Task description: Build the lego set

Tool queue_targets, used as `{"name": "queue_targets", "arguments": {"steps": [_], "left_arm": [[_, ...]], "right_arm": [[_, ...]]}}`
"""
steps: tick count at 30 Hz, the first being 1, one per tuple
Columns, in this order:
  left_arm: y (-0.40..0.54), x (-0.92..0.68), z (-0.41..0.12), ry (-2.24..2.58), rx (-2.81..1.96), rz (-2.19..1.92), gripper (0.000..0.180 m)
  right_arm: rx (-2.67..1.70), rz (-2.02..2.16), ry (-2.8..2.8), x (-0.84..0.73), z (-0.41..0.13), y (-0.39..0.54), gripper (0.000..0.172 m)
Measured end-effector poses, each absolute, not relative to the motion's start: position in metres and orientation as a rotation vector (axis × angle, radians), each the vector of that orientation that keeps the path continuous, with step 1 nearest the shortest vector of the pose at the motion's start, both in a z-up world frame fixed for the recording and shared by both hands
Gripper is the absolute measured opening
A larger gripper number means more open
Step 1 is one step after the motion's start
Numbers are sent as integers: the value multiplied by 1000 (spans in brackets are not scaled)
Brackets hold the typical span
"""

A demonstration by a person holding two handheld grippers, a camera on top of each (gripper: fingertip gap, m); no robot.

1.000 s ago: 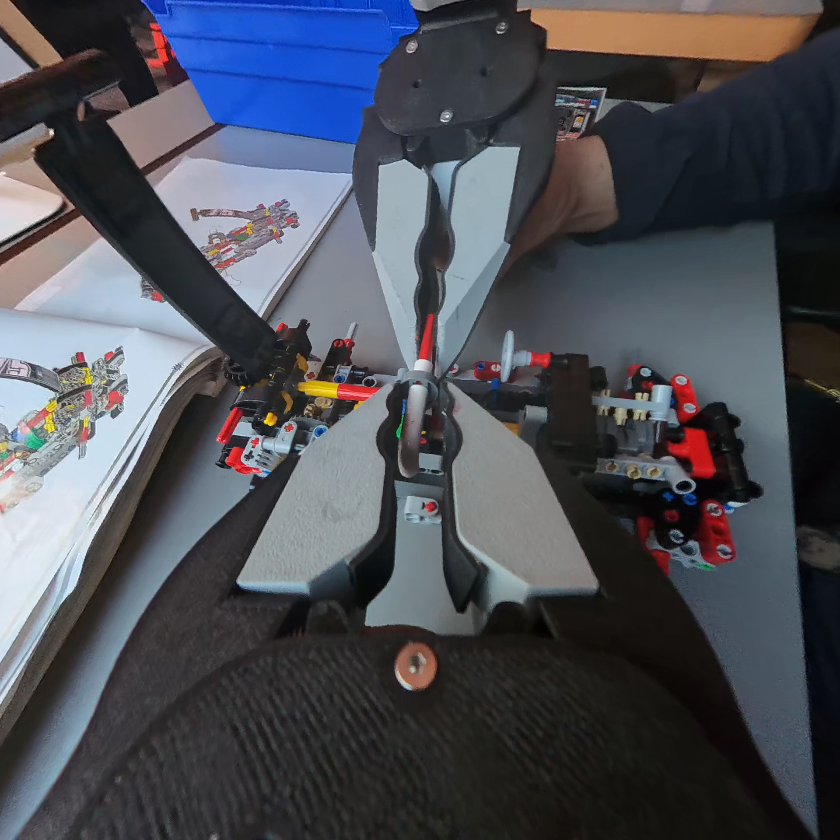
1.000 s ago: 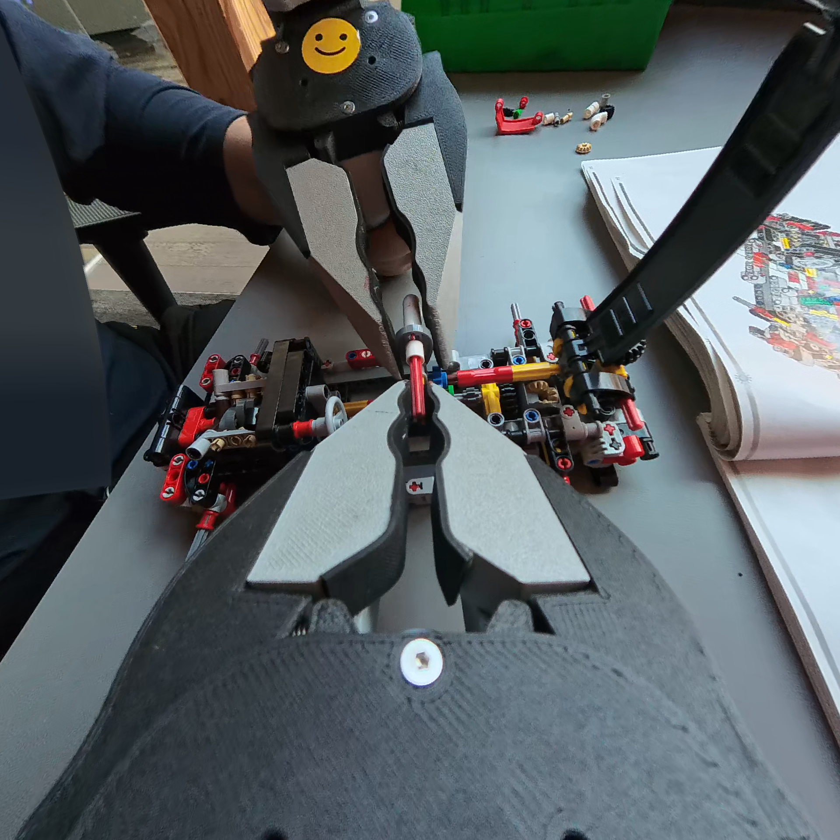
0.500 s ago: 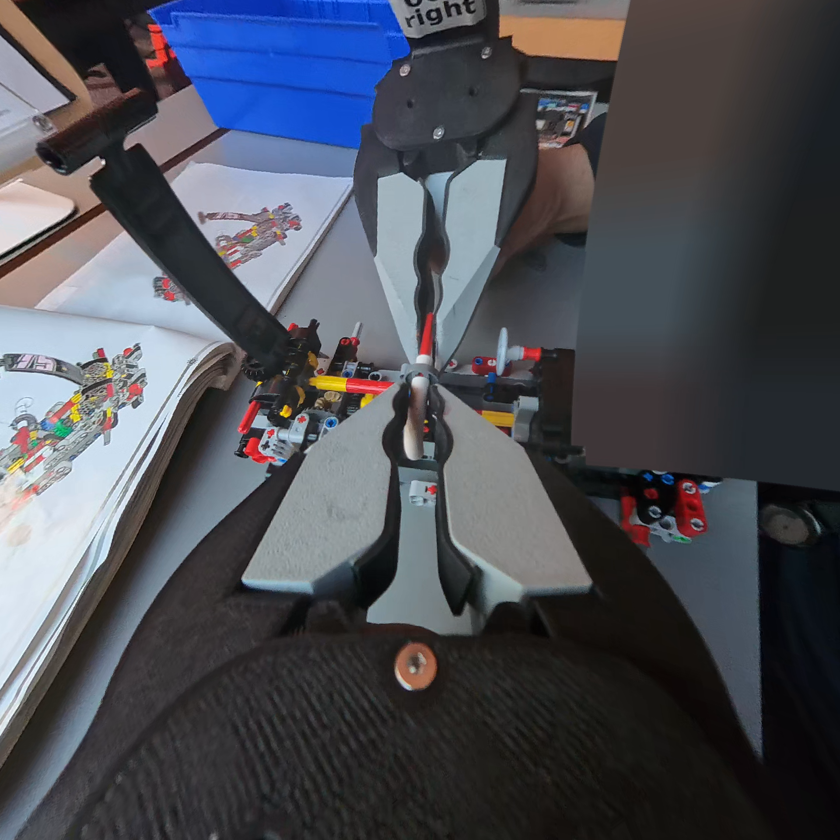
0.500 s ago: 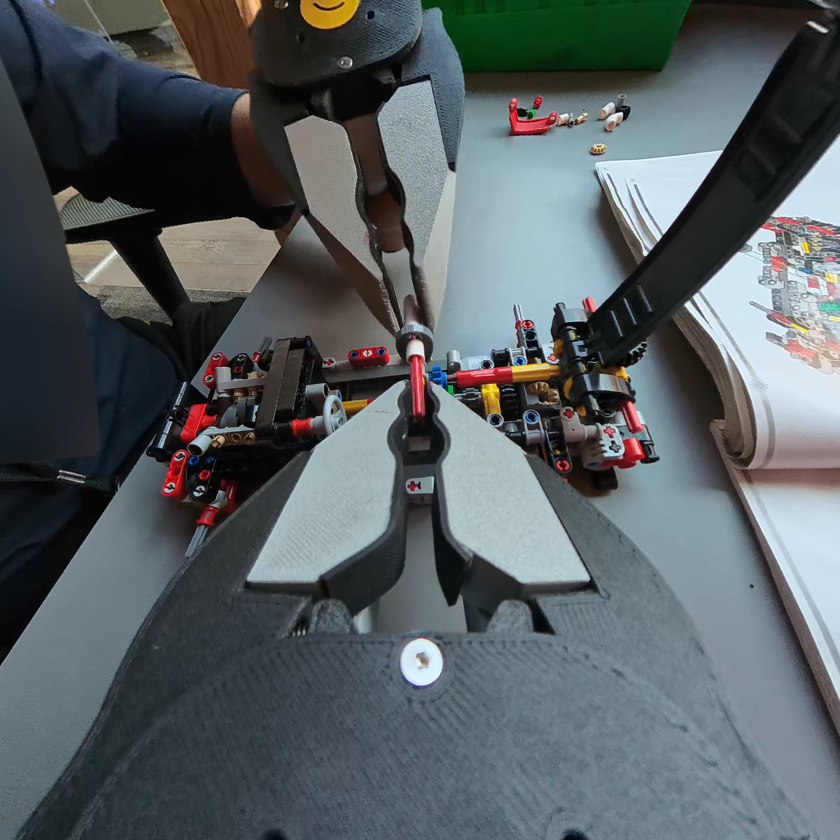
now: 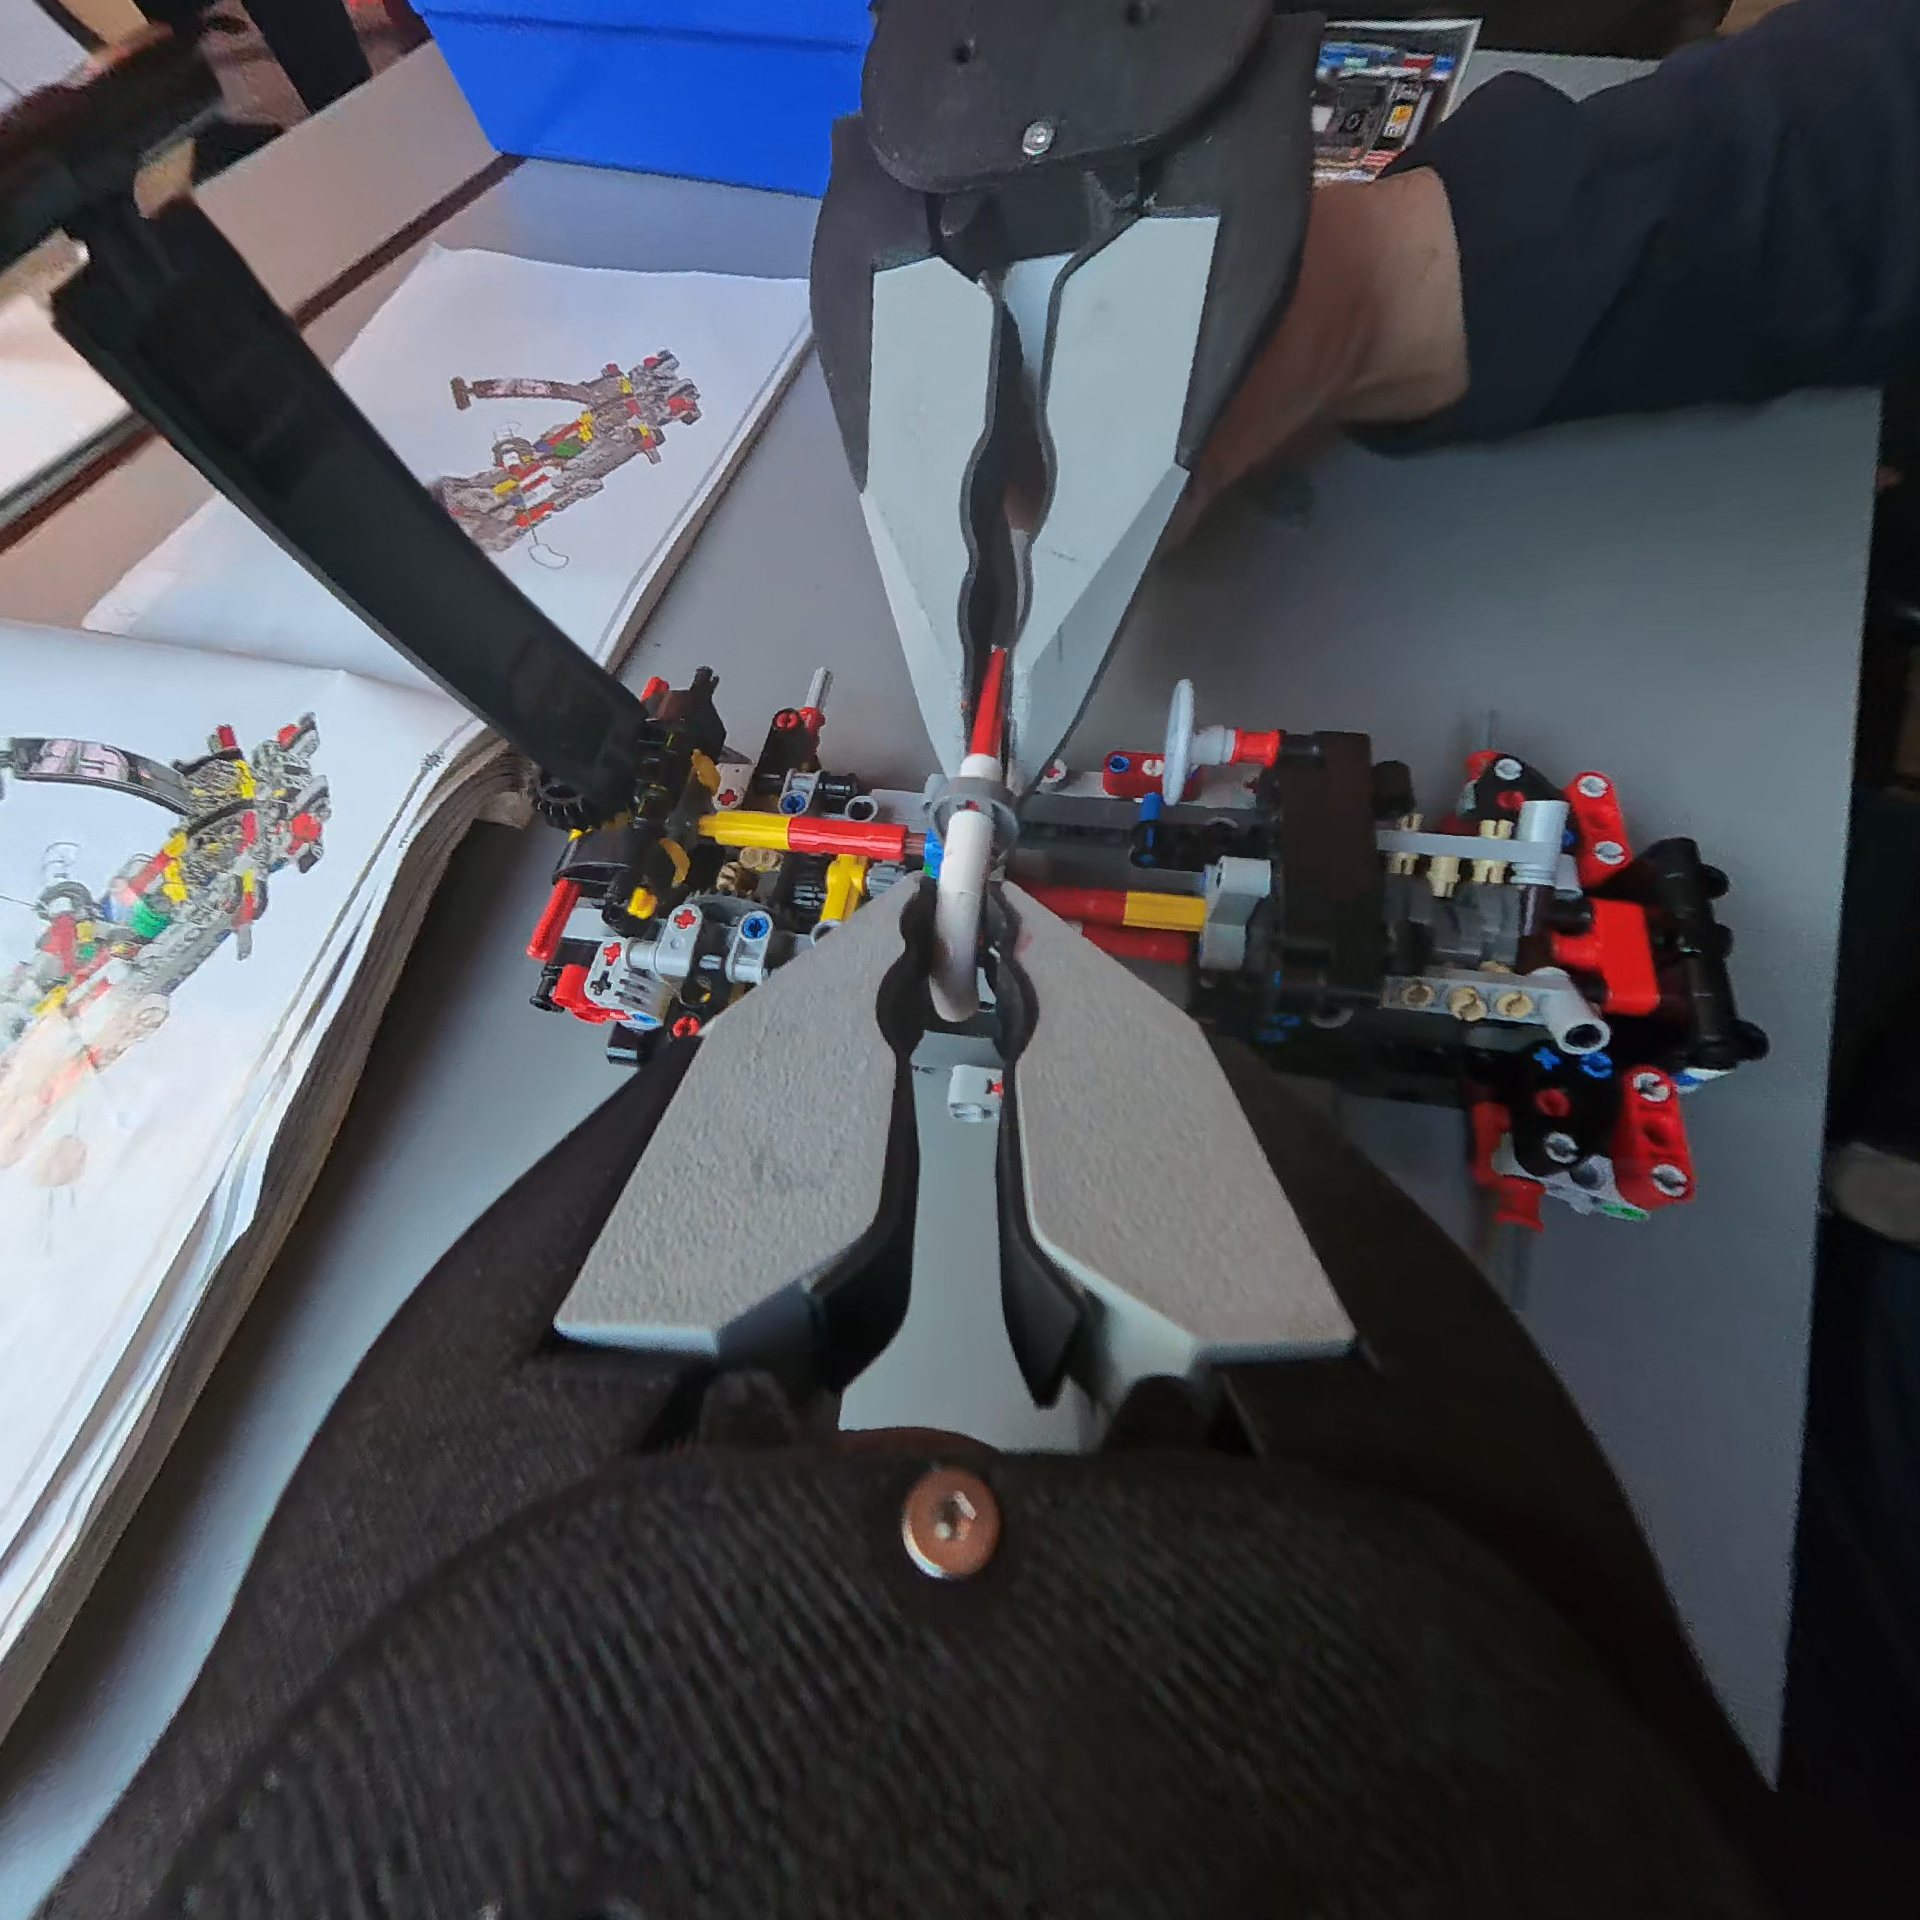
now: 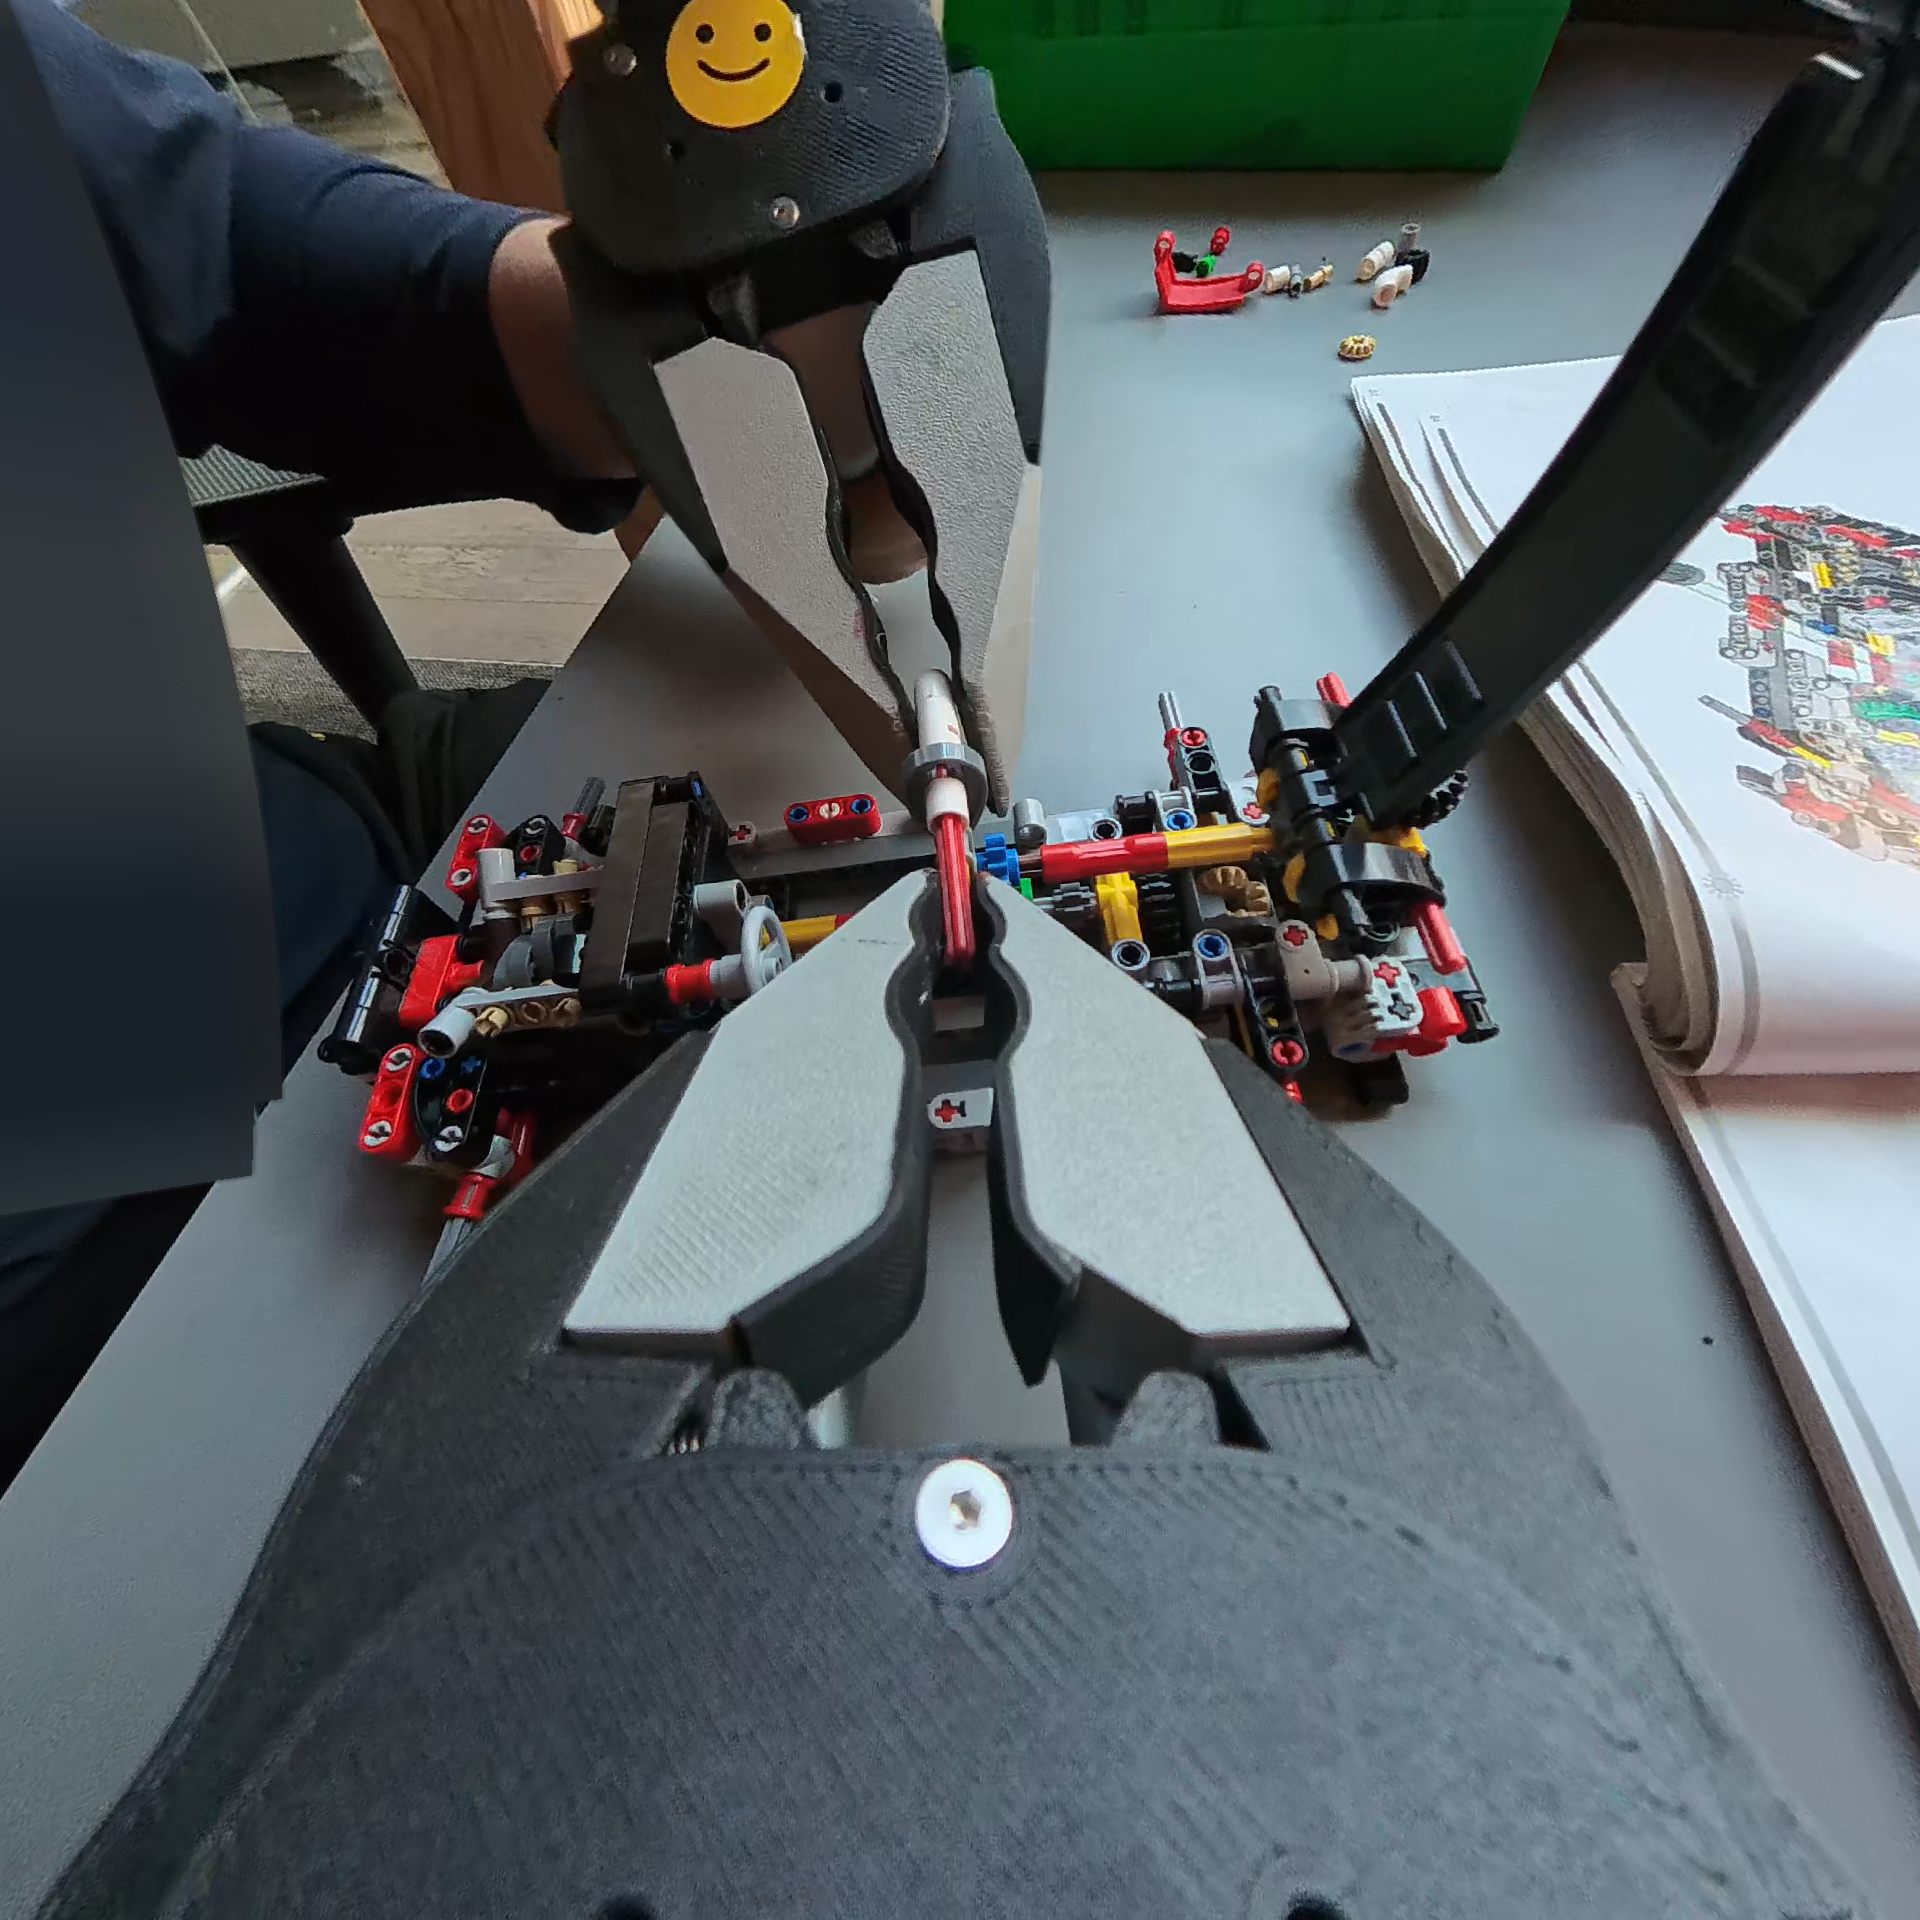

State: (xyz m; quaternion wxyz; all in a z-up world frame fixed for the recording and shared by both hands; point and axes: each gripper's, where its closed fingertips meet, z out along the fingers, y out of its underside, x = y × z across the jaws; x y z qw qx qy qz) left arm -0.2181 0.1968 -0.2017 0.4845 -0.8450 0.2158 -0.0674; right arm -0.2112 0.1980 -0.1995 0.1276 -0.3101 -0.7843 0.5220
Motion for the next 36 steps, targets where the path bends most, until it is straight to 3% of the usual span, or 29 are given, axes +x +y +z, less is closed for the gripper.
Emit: {"name": "queue_targets", "arguments": {"steps": [3,5,10,12,20,23,28,33,36], "left_arm": [[195,-222,-203,529,-2054,-65,6],[189,-221,-204,514,-2072,-98,29],[182,-226,-202,473,-2061,-194,25],[179,-219,-205,484,-2072,-256,25],[168,-202,-208,527,-2050,-299,27],[157,-192,-205,590,-2019,-334,26],[146,-192,-200,602,-1980,-263,32],[140,-220,-192,531,-1947,92,11],[131,-230,-202,440,-2033,121,20]], "right_arm": [[-894,1511,-2277,-211,-199,198,1],[-884,1501,-2272,-211,-199,198,1],[-872,1470,-2252,-214,-199,199,3],[-880,1452,-2205,-217,-197,204,14],[-902,1419,-2160,-221,-195,209,22],[-943,1405,-2145,-224,-195,211,19],[-954,1459,-2058,-221,-179,220,15],[-1062,1415,-1981,-215,-169,235,20],[-1116,1308,-1910,-209,-162,238,17]]}}
